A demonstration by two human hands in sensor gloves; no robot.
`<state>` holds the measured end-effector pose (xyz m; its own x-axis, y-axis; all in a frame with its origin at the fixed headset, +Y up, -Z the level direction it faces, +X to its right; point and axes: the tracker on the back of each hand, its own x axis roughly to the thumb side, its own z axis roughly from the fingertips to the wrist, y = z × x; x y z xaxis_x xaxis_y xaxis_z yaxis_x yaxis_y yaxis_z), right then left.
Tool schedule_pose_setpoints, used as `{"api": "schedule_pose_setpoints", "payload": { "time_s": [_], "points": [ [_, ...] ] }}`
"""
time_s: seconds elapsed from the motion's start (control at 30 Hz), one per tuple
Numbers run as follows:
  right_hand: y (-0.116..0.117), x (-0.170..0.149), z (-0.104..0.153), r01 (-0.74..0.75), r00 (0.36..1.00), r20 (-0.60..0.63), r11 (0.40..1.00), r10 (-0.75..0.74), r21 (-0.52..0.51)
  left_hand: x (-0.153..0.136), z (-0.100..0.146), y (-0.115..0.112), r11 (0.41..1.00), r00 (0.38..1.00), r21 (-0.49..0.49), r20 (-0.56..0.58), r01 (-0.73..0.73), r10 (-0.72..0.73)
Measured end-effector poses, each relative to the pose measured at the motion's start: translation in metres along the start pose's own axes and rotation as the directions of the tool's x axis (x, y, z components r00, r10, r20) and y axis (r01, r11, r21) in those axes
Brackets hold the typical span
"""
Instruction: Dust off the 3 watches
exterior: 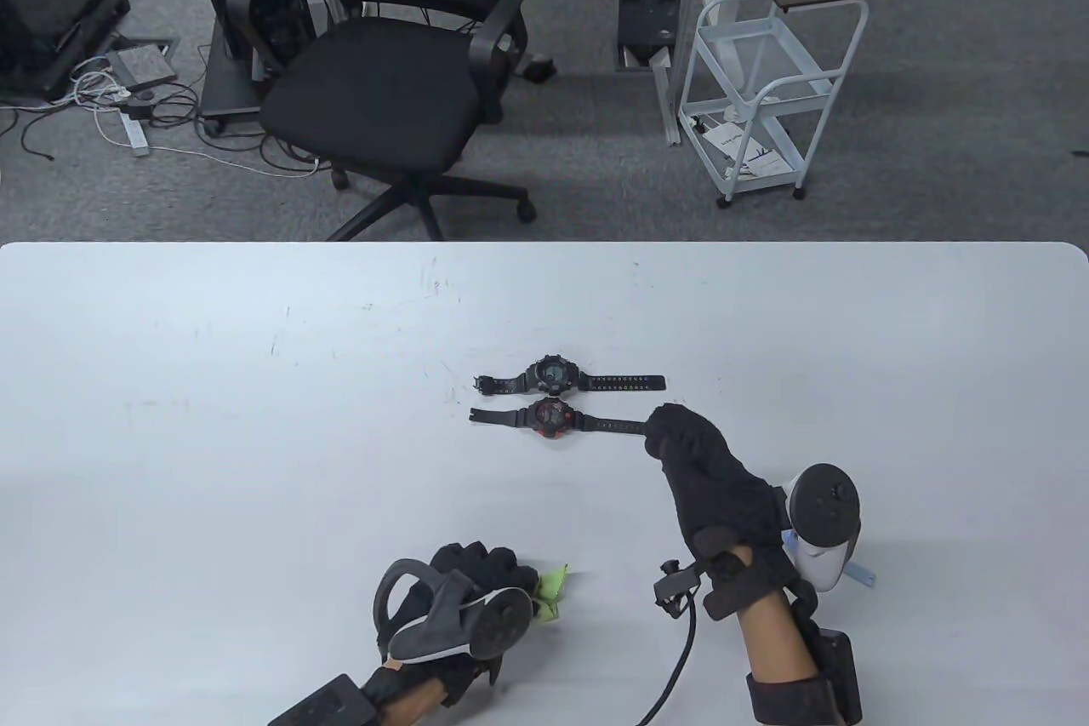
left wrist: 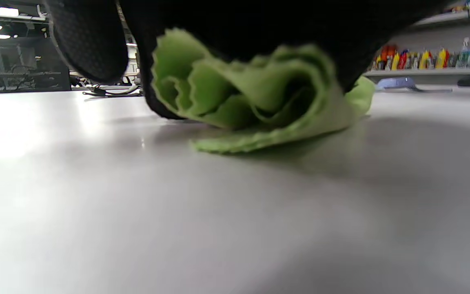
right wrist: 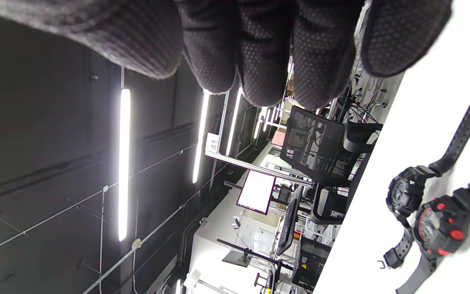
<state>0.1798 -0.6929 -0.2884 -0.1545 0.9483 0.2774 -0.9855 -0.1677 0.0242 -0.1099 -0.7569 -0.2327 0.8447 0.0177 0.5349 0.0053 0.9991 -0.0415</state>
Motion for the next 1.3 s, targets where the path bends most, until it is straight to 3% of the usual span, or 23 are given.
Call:
{"api": "schedule_pose_setpoints", "payload": {
  "time_s": [0.2, 0.47, 0.6, 0.77, 0.9, 1.0, 1.07, 1.2, 1.3],
  "points": [
    [-0.007, -0.003, 0.000, 0.039, 0.999, -0.012, 0.999, -0.040, -0.025, -0.030, 0.014, 0.028, 0.964, 0.972, 0.152, -0.059, -0.218, 0.229],
    [-0.022, 0.000, 0.001, 0.117, 0.993, 0.009, 0.990, -0.116, -0.079, -0.087, 0.053, 0.074, 0.822, 0.883, 0.382, -0.033, -0.422, 0.469],
    [-0.035, 0.002, 0.003, 0.162, 0.987, 0.018, 0.981, -0.161, -0.110, -0.105, 0.055, 0.073, 0.754, 0.820, 0.396, -0.005, -0.524, 0.572],
    [-0.050, 0.006, 0.005, 0.114, 0.993, 0.010, 0.983, -0.114, -0.141, -0.107, 0.055, 0.073, 0.772, 0.827, 0.377, -0.025, -0.512, 0.561],
    [-0.063, 0.008, 0.005, -0.109, 0.991, -0.092, 0.985, 0.097, -0.135, -0.107, 0.055, 0.074, 0.765, 0.822, 0.374, -0.014, -0.524, 0.569],
    [-0.064, -0.001, 0.001, -0.362, 0.917, -0.197, 0.931, 0.346, -0.046, -0.108, 0.055, 0.074, 0.769, 0.824, 0.370, -0.015, -0.522, 0.567],
    [-0.065, -0.013, 0.000, -0.573, 0.776, -0.268, 0.816, 0.570, 0.077, -0.109, 0.055, 0.075, 0.766, 0.821, 0.369, -0.013, -0.527, 0.571],
    [-0.069, -0.032, 0.000, -0.731, 0.556, -0.338, 0.640, 0.760, 0.238, -0.109, 0.055, 0.075, 0.765, 0.818, 0.363, -0.014, -0.531, 0.575],
    [-0.073, -0.046, 0.001, -0.739, 0.489, -0.378, 0.603, 0.786, 0.299, -0.108, 0.054, 0.074, 0.772, 0.823, 0.354, -0.014, -0.528, 0.569]
  ]
}}
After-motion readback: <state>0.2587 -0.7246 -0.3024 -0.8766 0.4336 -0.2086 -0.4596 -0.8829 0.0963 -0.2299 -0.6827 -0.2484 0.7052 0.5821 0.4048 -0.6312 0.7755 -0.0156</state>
